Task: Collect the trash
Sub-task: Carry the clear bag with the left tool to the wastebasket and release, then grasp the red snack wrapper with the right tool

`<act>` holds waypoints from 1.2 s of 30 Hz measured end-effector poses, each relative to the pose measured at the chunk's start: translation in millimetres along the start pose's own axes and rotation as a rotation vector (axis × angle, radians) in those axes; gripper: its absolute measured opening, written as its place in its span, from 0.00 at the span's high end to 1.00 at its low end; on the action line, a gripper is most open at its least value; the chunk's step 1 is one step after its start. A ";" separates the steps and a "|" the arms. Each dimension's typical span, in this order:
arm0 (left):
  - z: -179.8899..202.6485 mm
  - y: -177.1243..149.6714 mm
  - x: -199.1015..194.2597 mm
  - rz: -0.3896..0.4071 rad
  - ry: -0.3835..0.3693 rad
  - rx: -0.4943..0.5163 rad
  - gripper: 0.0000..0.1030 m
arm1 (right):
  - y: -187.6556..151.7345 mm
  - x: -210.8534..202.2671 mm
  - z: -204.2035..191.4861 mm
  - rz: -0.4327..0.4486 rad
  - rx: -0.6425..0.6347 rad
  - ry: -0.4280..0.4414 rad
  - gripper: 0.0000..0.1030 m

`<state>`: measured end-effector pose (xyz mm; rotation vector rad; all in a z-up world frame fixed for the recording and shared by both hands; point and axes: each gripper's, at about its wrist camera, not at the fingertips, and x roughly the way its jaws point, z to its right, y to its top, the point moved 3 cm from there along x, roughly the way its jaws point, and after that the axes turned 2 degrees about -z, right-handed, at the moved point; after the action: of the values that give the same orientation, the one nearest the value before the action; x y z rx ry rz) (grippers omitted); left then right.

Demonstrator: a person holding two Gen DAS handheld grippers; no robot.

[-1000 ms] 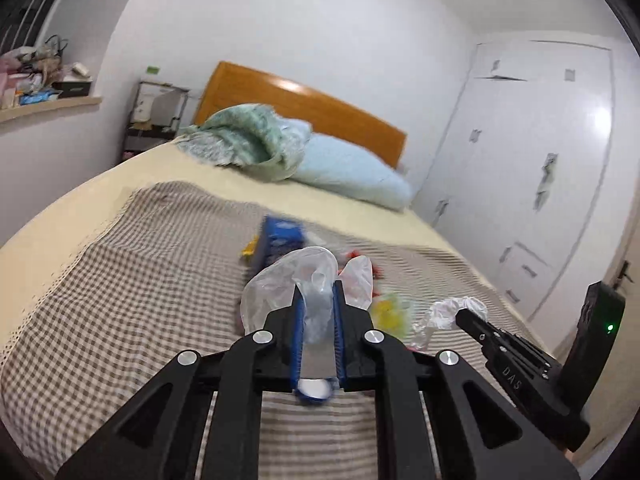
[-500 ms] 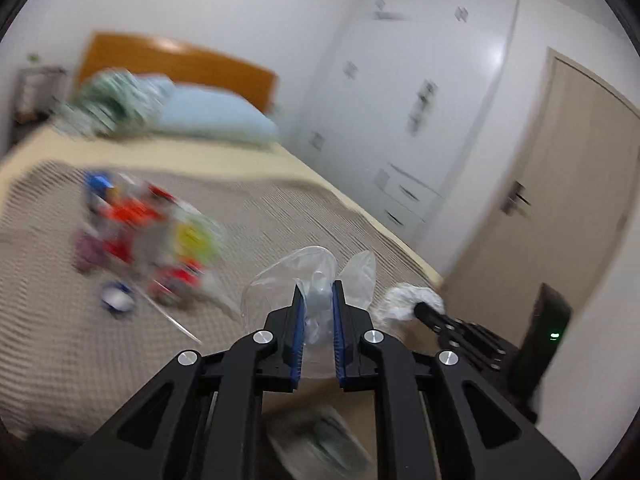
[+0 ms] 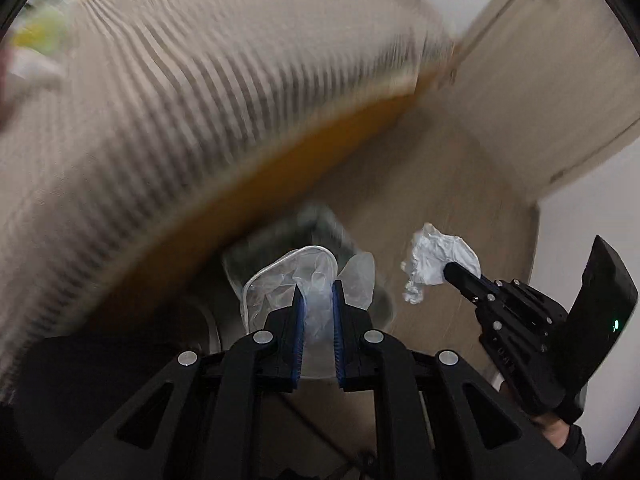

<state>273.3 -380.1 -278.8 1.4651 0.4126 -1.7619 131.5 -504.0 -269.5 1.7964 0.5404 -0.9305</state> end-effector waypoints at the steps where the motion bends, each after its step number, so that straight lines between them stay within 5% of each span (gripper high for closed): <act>1: 2.3 1.7 17.6 -0.049 0.000 0.003 0.91 | -9.2 11.9 4.6 -0.030 0.014 0.004 0.99; 6: 10.2 9.1 94.8 -0.291 -0.070 0.000 0.88 | -46.1 77.2 16.6 -0.172 0.069 0.020 0.99; 8: 17.0 7.0 119.8 -0.358 -0.035 0.048 0.88 | -56.9 101.9 20.9 -0.229 0.079 0.031 0.99; 10: 21.5 -1.2 140.0 -0.443 -0.002 0.077 0.72 | -73.6 128.0 27.3 -0.309 0.110 0.031 0.99; 11: 21.7 -5.2 150.6 -0.489 0.007 0.072 0.53 | -84.3 142.3 31.5 -0.359 0.145 0.047 0.99; 13: 11.8 -13.5 156.8 -0.519 0.014 0.062 0.48 | -97.0 155.3 41.3 -0.401 0.189 0.057 0.99; 16: 6.8 -12.0 152.6 -0.499 0.031 0.041 0.42 | -109.2 164.6 52.2 -0.408 0.238 0.054 0.92; 17: 3.5 -11.0 149.5 -0.486 0.036 0.030 0.40 | -111.5 165.4 53.9 -0.412 0.250 0.053 0.84; 18: 0.3 -8.9 150.0 -0.472 0.044 0.016 0.40 | -112.8 166.4 55.2 -0.417 0.261 0.051 0.62; 19: -1.7 -7.0 150.6 -0.462 0.056 0.009 0.40 | -113.7 165.6 58.4 -0.420 0.267 0.041 0.52; 26: -0.5 -2.9 146.7 -0.424 0.123 0.044 0.37 | -106.6 159.7 72.5 -0.419 0.312 -0.019 0.51; 36: 2.5 3.3 120.7 -0.337 0.084 0.056 0.33 | -75.1 112.1 75.0 -0.323 0.264 -0.069 0.51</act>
<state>271.7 -427.6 -389.8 1.5837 0.6924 -1.9901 119.3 -548.6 -416.8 1.9353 0.7037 -1.3318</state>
